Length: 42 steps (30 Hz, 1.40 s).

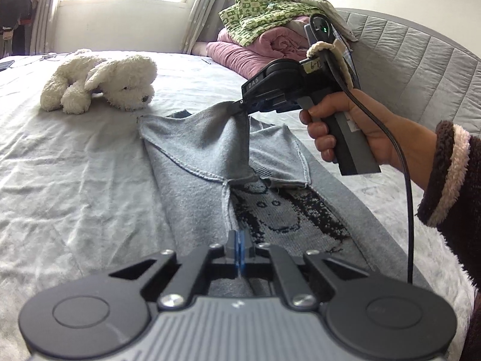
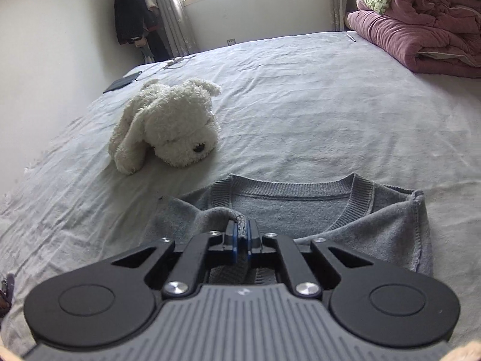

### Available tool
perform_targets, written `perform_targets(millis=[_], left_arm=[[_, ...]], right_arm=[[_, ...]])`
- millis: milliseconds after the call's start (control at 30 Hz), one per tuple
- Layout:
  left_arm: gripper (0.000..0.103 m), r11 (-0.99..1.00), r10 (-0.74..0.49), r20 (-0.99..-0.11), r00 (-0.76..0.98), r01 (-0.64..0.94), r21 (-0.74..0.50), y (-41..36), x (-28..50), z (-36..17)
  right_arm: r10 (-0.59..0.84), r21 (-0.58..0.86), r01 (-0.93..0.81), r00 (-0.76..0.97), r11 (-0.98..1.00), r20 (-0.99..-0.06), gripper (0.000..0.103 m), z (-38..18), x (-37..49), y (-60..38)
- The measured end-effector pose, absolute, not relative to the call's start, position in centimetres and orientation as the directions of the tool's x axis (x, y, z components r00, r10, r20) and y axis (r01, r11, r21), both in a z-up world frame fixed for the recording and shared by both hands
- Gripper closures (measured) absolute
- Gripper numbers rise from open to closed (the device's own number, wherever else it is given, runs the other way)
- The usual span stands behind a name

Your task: Fold clothes

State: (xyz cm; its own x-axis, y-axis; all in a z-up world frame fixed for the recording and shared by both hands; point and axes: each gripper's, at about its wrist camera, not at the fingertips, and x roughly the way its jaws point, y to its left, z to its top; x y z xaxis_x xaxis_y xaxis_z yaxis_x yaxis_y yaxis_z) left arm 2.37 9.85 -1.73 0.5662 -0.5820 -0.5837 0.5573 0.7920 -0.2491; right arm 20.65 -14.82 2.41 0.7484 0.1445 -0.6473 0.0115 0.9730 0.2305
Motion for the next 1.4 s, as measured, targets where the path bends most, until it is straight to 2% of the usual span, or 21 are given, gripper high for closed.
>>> perform_targets(millis=[100,167,233,300,333,367,567,767,867,900,967,1000,1167,1267,1333,1400], left_arm=[[0.102,0.797,-0.568,-0.619,0.542,0.549,-0.252,9.4,2.8,-2.7],[0.102,0.798,-0.565,-0.633,0.529,0.545,-0.257,9.1,3.0,-3.1],[0.101,0.797,-0.565,-0.64,0.521,0.543,-0.263,9.0,3.0,-3.3],[0.101,0.797,-0.567,-0.644,0.514,0.541,-0.269,9.1,3.0,-3.2],[0.101,0.796,-0.568,-0.645,0.511,0.541,-0.272,9.1,2.9,-3.2],[0.101,0.794,-0.571,-0.644,0.508,0.541,-0.278,9.1,2.9,-3.1],[0.1,0.796,-0.57,-0.657,0.493,0.531,-0.292,9.1,2.7,-2.8],[0.1,0.808,-0.559,-0.674,0.483,0.501,-0.312,9.2,2.8,-2.8],[0.1,0.813,-0.552,-0.682,0.479,0.491,-0.313,9.2,2.7,-2.8],[0.1,0.812,-0.553,-0.684,0.476,0.492,-0.313,9.2,2.7,-2.8],[0.1,0.81,-0.554,-0.688,0.47,0.496,-0.313,9.1,2.7,-2.8],[0.1,0.809,-0.554,-0.689,0.467,0.497,-0.313,9.1,2.6,-2.8],[0.1,0.796,-0.57,-0.684,0.455,0.511,-0.324,9.3,2.5,-2.4],[0.1,0.788,-0.579,-0.687,0.439,0.517,-0.334,9.3,2.5,-2.5],[0.1,0.788,-0.573,-0.698,0.428,0.522,-0.326,9.1,2.4,-2.6],[0.1,0.789,-0.566,-0.707,0.424,0.528,-0.314,9.0,2.3,-2.6]], right_arm=[[0.09,0.186,0.058,0.714,0.981,-0.694,0.096,0.5,21.8,-14.9],[0.071,0.177,0.081,0.701,0.981,-0.709,0.092,-0.6,21.9,-15.1],[0.064,0.186,0.099,0.7,0.977,-0.711,0.084,-1.0,21.5,-15.6],[0.075,0.215,0.112,0.705,0.97,-0.705,0.072,-0.7,20.6,-16.2],[0.085,0.235,0.115,0.711,0.965,-0.698,0.062,-0.4,20.0,-16.5],[0.095,0.254,0.118,0.716,0.96,-0.692,0.061,0.0,19.5,-16.8],[0.198,0.372,0.117,0.681,0.921,-0.705,0.061,1.6,15.2,-16.9],[0.334,0.539,0.201,0.597,0.818,-0.729,0.061,0.0,12.3,-16.2],[0.309,0.535,0.248,0.596,0.807,-0.742,0.062,-1.3,12.2,-15.3],[0.302,0.539,0.258,0.603,0.802,-0.738,0.067,-1.6,12.1,-15.1],[0.293,0.551,0.267,0.626,0.791,-0.723,0.088,-1.8,12.1,-14.8],[0.277,0.543,0.269,0.636,0.795,-0.72,0.095,-1.4,11.8,-14.7],[0.192,0.466,0.234,0.69,0.854,-0.698,0.095,1.3,10.0,-13.4],[0.14,0.369,0.218,0.665,0.903,-0.734,0.095,1.3,10.1,-12.4],[0.122,0.335,0.229,0.632,0.914,-0.765,0.087,0.4,10.5,-12.3],[0.142,0.367,0.242,0.632,0.898,-0.762,0.086,-0.2,10.1,-13.0]])
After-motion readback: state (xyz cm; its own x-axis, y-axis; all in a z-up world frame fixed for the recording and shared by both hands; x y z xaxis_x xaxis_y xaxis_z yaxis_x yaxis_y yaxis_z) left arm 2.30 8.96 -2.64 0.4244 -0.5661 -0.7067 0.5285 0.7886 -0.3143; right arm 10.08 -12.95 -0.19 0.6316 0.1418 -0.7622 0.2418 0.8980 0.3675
